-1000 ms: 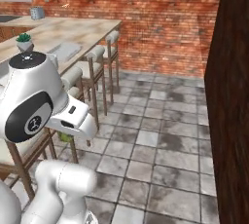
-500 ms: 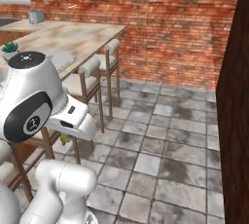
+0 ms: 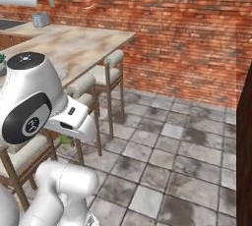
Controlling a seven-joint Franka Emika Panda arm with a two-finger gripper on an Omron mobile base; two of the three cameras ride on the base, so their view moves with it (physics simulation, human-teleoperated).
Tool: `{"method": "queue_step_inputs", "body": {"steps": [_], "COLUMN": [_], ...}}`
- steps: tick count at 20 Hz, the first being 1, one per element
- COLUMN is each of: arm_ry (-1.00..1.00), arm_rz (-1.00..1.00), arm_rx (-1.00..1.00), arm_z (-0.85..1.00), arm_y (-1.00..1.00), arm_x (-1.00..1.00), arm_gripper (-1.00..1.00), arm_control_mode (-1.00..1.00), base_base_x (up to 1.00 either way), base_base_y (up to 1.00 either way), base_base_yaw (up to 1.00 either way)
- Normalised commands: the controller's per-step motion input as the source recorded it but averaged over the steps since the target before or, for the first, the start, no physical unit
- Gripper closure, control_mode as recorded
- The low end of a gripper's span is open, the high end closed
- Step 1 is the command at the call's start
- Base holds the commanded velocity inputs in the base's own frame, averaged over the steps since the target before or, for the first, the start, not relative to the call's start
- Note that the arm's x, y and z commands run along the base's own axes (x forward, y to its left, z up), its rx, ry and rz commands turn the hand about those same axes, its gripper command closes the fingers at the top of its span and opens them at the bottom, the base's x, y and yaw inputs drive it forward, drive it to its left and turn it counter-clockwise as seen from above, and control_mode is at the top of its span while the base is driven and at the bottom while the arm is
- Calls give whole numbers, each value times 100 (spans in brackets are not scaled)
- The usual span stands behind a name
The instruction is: Place the cold items (lemon wedge and cucumber) from the fridge in one tupperware on the dining counter. Place the warm items (hot dog and kebab skewer) in the stove area in another tupperware.
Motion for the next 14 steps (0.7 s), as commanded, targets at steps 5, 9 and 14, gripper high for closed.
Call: {"method": "queue_step_inputs", "body": {"steps": [5,9,14], "arm_ry": [0,0,0], "arm_rz": [0,0,0], "arm_rx": [0,0,0], "arm_z": [0,0,0], "arm_y": [0,0,0], "arm_x": [0,0,0], "arm_gripper": [100,100,100], "arm_control_mode": [100,100,100], "base_base_x": [100,86,59], "base_base_y": [-60,-59,-47], "base_base_yaw": [36,39,43]}}
